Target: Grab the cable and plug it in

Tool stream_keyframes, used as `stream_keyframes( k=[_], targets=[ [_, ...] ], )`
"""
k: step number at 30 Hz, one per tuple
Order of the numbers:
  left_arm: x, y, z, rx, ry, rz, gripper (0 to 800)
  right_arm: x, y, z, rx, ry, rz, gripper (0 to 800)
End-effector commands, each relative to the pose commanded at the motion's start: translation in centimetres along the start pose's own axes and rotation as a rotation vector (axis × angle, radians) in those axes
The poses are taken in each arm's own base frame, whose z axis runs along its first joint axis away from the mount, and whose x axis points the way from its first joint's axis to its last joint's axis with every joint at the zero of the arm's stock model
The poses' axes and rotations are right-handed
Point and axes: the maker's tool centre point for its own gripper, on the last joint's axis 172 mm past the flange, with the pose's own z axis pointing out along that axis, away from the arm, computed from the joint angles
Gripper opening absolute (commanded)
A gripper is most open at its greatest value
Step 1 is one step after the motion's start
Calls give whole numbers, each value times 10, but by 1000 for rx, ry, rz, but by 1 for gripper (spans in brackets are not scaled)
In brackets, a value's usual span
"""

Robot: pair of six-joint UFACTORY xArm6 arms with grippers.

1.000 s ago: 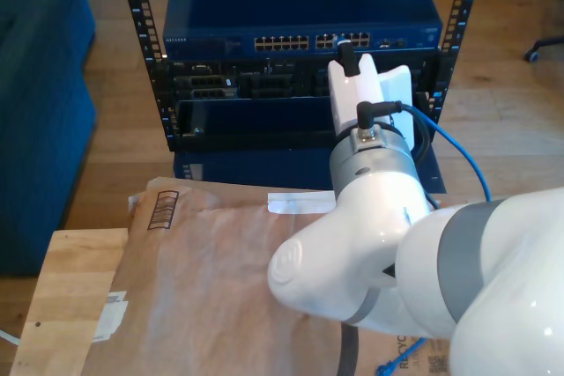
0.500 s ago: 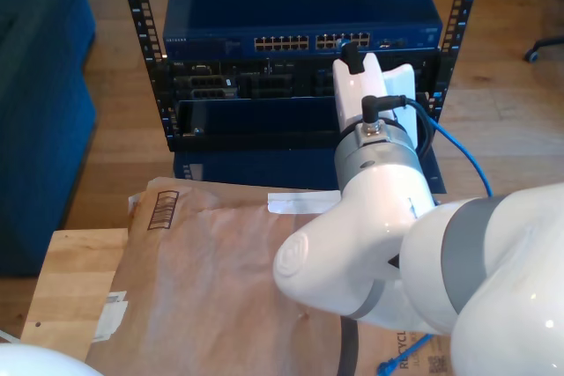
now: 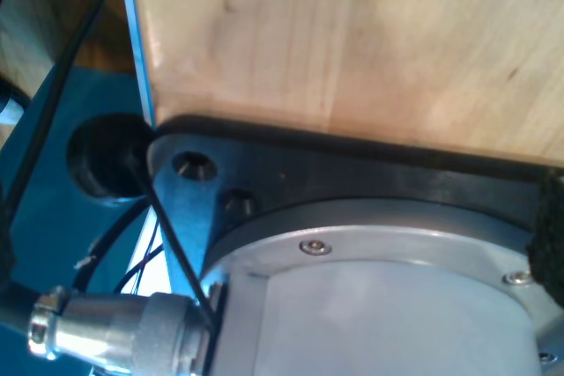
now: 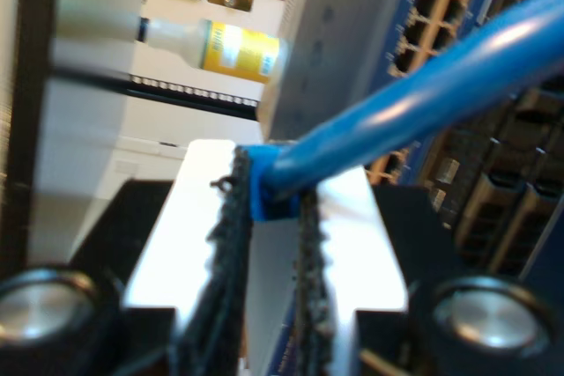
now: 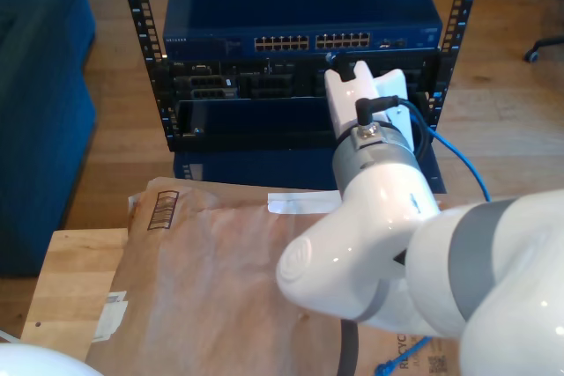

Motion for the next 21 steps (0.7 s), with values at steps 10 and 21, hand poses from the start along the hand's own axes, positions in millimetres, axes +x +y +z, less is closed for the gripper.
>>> stream_keyframes(
  k=[10,21],
  targets=[
    [0,0,0,0,0,0,800,9,17,15,-31,33,-2,0],
    [0,0,0,0,0,0,799,17,9,12,-23,65,32,0]
  ],
)
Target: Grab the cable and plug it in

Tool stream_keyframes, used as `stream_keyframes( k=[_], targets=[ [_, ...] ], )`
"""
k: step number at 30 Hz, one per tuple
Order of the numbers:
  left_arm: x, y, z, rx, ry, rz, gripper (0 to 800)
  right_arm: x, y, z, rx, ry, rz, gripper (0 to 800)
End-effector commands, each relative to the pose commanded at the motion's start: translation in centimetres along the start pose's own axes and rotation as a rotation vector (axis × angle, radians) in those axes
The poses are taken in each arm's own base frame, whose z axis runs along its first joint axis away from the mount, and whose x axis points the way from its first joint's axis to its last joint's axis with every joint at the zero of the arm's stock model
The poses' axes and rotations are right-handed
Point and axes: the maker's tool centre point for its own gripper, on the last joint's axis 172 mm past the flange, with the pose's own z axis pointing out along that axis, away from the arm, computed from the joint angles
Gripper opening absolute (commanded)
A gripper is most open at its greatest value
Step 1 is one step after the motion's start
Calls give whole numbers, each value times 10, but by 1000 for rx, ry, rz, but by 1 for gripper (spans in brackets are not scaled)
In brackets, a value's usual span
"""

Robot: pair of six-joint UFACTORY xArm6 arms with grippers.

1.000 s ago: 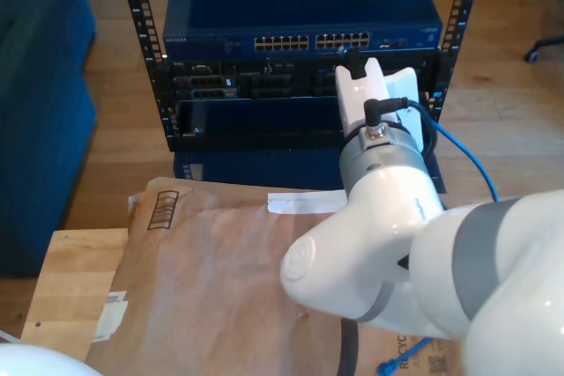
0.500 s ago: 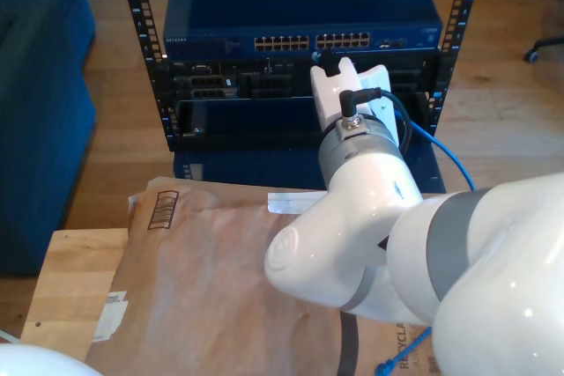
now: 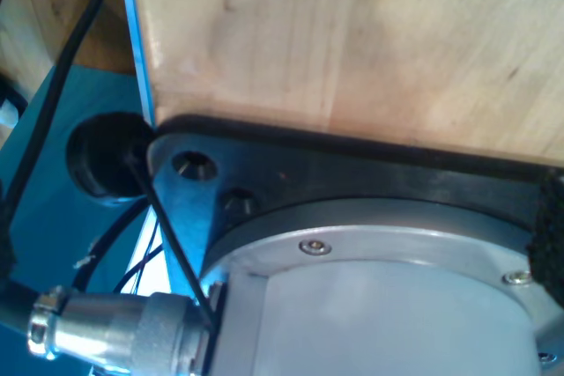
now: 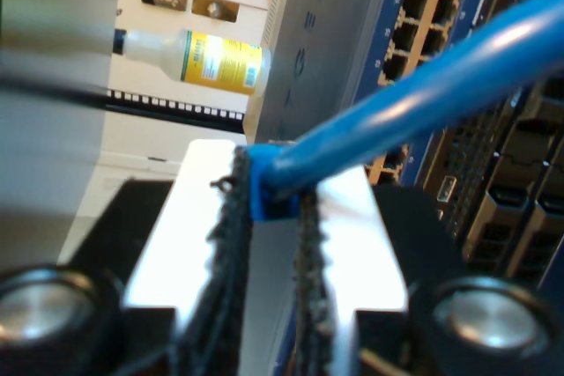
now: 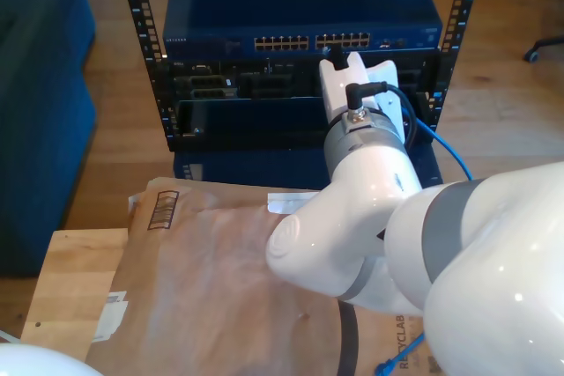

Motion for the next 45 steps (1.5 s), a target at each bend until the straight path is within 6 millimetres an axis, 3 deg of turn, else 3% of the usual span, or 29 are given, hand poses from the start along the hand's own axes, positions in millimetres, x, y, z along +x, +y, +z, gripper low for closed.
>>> stream_keyframes(
  k=[4,6,9,11,25,31,37,45],
  targets=[
    [0,0,0,0,0,0,799,3,-4,-4,15,13,-2,0],
    [0,0,0,1,0,1,800,-18,-12,-16,33,-28,-12,0],
    [-1,0,1,0,-2,0,800,-7,-18,-19,27,-4,-7,0],
    [0,0,0,0,0,0,800,2,-11,-21,-1,16,-41,0],
    [0,0,0,1,0,1,800,2,-7,-19,-19,12,-57,0],
    [0,0,0,1,0,1,800,-1,-20,-18,3,10,-41,0],
    [0,0,0,0,0,0,800,4,12,-19,-43,14,-35,0],
    [0,0,0,0,0,0,799,8,0,-10,-17,2,-61,0]
  ],
)
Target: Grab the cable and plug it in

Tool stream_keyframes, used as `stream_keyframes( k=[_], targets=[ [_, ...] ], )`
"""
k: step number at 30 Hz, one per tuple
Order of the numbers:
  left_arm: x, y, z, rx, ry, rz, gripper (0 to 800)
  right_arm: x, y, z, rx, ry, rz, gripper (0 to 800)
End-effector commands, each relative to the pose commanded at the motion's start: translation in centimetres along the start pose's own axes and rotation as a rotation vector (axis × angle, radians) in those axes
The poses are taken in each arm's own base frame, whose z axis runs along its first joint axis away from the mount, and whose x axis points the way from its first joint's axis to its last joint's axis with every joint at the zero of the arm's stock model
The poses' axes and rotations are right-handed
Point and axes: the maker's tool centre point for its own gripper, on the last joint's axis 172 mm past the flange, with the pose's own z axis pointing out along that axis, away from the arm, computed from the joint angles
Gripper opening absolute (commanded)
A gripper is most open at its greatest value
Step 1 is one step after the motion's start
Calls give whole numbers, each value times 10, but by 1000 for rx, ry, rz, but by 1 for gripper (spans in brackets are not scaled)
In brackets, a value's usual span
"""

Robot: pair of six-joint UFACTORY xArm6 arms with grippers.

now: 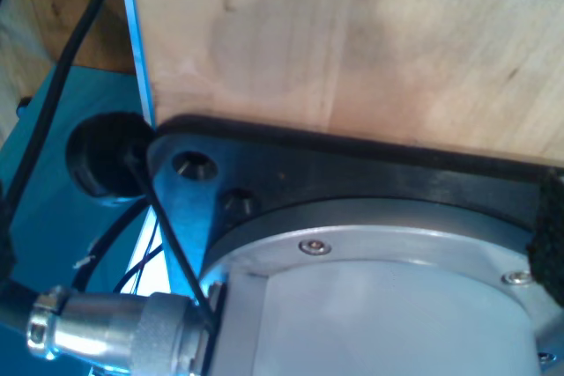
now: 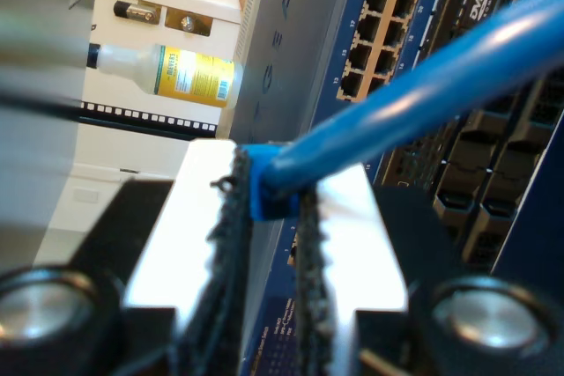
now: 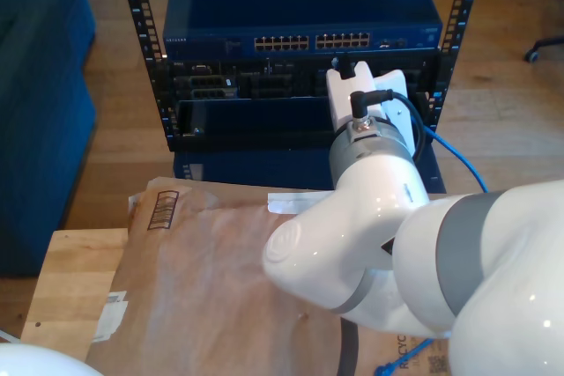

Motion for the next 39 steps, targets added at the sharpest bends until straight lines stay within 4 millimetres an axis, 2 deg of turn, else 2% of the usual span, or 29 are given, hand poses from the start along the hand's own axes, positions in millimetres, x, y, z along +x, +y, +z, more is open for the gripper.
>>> stream_keyframes(
  k=[4,8,11,12,14,17,21,22,24,26,32,39],
  targets=[
    [0,0,0,0,0,0,800,2,-10,3,15,4,14,0],
    [0,0,0,1,0,1,800,5,6,3,-6,13,79,0],
    [0,0,0,0,0,0,800,28,8,20,-6,58,175,0],
    [0,0,0,0,0,0,799,29,5,27,3,63,177,0],
    [0,0,0,0,0,0,800,18,8,41,2,56,163,0],
    [0,0,0,0,0,0,800,14,2,46,11,54,172,0],
    [0,0,0,1,0,1,800,5,33,53,-28,48,215,0],
    [0,0,0,0,0,0,800,6,40,56,-31,47,214,0],
    [0,0,0,1,0,1,800,12,38,62,-3,50,220,0],
    [0,0,0,0,0,0,800,14,36,61,39,70,236,0],
    [0,0,0,0,0,0,799,18,47,65,75,113,285,0],
    [0,0,0,0,0,0,799,25,47,76,107,153,286,0]
  ],
)
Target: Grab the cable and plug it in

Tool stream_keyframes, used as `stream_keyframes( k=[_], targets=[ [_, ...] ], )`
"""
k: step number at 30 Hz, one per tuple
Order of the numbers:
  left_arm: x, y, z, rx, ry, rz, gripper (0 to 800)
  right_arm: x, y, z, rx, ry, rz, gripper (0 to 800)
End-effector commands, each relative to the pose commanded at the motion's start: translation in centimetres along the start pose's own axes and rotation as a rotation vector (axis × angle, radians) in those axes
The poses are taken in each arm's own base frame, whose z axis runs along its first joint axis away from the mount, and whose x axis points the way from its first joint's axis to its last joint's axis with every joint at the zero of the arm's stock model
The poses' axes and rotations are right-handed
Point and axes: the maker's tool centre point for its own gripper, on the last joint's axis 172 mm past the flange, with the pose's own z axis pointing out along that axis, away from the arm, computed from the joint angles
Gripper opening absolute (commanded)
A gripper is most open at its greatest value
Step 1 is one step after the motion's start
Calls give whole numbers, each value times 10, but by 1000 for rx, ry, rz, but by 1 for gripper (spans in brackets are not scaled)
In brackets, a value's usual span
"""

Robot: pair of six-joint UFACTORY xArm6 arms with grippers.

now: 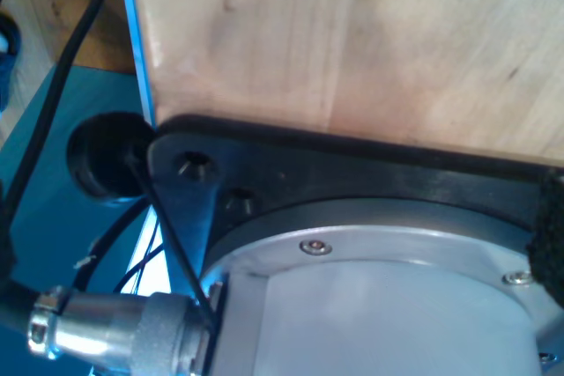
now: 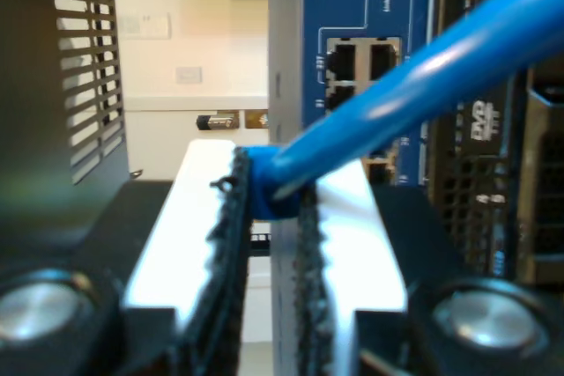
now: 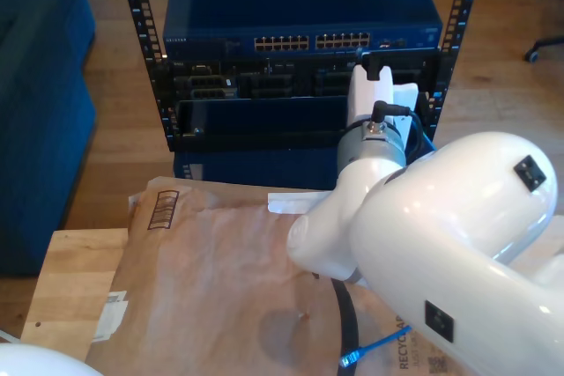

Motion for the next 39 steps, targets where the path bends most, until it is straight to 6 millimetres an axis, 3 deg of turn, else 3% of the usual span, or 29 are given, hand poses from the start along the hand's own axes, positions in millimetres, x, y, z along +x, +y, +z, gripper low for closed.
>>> stream_keyframes(
  k=[6,12,22,36,39],
  targets=[
    [0,0,0,0,0,0,800,6,14,14,0,27,-9,0],
    [0,0,0,1,0,1,800,5,10,25,51,16,5,0],
    [0,0,0,0,0,0,799,8,22,37,65,12,2,0],
    [0,0,0,1,0,1,800,1,15,51,119,-7,3,0],
    [0,0,0,0,0,0,800,10,14,57,122,9,4,0]
  ],
)
